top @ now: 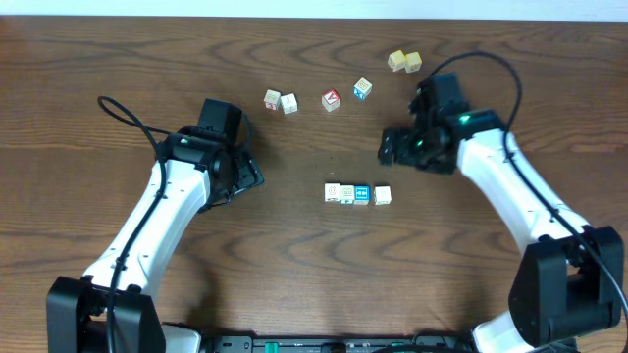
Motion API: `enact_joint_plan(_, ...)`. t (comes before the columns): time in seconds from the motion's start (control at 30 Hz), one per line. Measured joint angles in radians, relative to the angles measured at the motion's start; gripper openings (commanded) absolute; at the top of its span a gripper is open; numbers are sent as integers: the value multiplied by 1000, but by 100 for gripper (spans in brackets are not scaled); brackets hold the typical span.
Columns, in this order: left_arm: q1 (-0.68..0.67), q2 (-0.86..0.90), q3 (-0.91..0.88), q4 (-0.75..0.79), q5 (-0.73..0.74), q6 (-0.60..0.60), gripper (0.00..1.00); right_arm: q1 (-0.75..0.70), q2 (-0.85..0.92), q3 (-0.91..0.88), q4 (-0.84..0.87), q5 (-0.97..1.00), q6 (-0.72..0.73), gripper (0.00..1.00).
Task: Lift 4 blocks
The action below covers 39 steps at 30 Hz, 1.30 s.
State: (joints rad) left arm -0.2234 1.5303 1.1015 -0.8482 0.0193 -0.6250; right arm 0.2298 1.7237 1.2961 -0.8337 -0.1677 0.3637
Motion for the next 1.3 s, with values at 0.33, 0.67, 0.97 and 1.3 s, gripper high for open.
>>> enact_joint_plan(0.33, 0, 0, 0, -1, 0, 0, 85, -166, 0, 36, -103, 7, -113, 99)
enact_joint_plan(0.67, 0, 0, 0, 19, 9, -7, 98, -178, 0, -70, -74, -16, -112, 99)
enact_joint_plan(0.97, -52, 0, -2, 5, 184, 81, 76, -178, 0, -195, 27, -19, -30, 85)
enact_joint_plan(1.3, -179, 48, -75, 208, 216, 149, 11, -174, 0, -208, 39, -20, 82, 18)
